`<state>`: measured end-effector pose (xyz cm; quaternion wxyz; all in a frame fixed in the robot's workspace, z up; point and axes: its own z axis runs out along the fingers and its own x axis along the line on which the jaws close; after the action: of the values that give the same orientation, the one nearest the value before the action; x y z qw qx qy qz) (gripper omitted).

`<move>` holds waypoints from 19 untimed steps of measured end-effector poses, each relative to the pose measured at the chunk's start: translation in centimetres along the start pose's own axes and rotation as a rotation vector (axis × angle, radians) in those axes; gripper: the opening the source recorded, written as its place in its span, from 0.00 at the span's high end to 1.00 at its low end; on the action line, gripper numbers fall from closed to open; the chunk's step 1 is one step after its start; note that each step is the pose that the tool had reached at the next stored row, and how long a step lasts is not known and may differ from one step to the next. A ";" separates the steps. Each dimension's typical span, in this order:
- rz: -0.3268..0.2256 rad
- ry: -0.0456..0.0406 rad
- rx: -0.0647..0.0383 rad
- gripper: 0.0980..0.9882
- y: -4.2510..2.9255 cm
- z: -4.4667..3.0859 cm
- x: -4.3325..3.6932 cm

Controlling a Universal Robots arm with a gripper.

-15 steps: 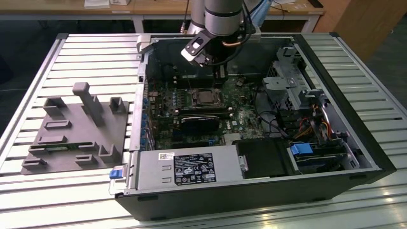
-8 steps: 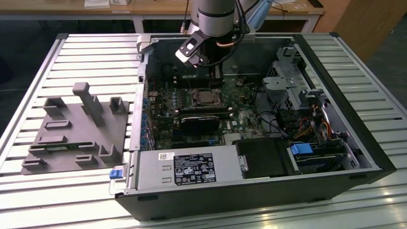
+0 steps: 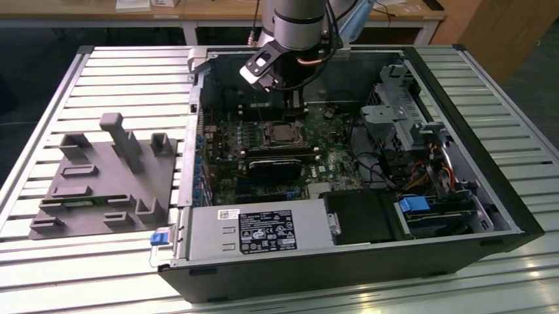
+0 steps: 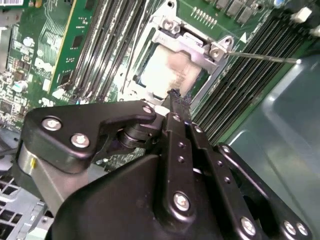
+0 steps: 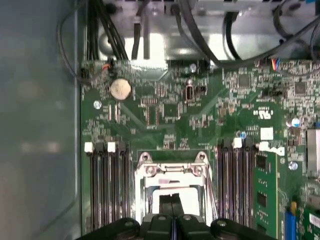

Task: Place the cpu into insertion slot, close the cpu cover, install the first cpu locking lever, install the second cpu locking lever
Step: 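Close the cpu cover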

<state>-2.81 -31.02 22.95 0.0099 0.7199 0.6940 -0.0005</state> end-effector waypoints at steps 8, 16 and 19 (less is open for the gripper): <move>0.000 0.0003 -0.003 1.00 -0.61 0.06 -0.73; 0.000 0.0008 -0.012 1.00 -1.86 0.19 -1.02; 0.000 0.0007 -0.012 1.00 -1.86 0.19 -1.02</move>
<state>-4.71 -31.98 22.75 0.0141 0.7197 0.6941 0.0040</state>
